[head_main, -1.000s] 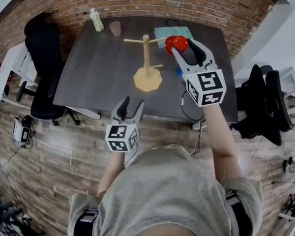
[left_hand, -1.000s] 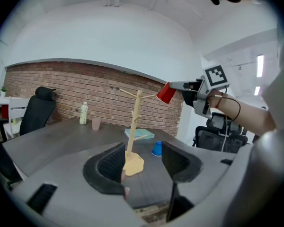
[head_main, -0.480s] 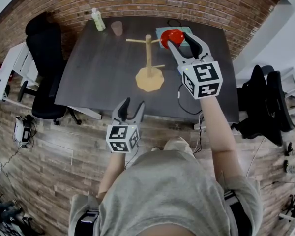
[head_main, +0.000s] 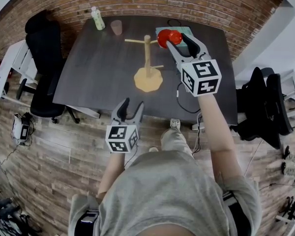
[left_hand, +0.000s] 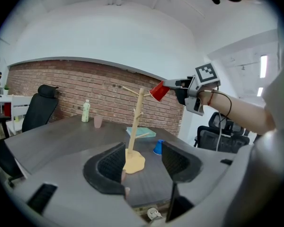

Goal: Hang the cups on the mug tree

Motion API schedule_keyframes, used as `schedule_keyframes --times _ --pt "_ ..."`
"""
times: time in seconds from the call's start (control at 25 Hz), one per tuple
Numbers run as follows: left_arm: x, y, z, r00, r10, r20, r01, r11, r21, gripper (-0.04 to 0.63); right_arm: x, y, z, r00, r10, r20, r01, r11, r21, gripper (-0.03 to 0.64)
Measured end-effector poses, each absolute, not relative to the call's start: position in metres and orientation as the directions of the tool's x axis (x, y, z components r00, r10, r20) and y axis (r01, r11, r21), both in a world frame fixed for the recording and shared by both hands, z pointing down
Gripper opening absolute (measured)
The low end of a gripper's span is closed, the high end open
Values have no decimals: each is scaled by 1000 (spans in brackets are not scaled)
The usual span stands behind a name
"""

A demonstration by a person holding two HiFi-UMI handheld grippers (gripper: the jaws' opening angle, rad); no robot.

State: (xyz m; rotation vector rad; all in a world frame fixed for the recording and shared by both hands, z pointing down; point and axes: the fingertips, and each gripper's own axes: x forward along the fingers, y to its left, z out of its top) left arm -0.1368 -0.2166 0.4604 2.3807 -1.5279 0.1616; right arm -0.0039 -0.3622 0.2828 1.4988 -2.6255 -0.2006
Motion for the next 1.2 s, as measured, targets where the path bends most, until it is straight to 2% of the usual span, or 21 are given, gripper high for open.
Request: schedule_keyframes --times 0.56,1.2 --pt "-122 -233 461 387 -887 253 -918 -343 200 232 3 -384 306 -556 -828 71 -819 561 119 196" --pt "-115 -245 468 374 -886 273 -923 -329 198 232 6 -374 321 -584 -810 55 -803 586 112 196"
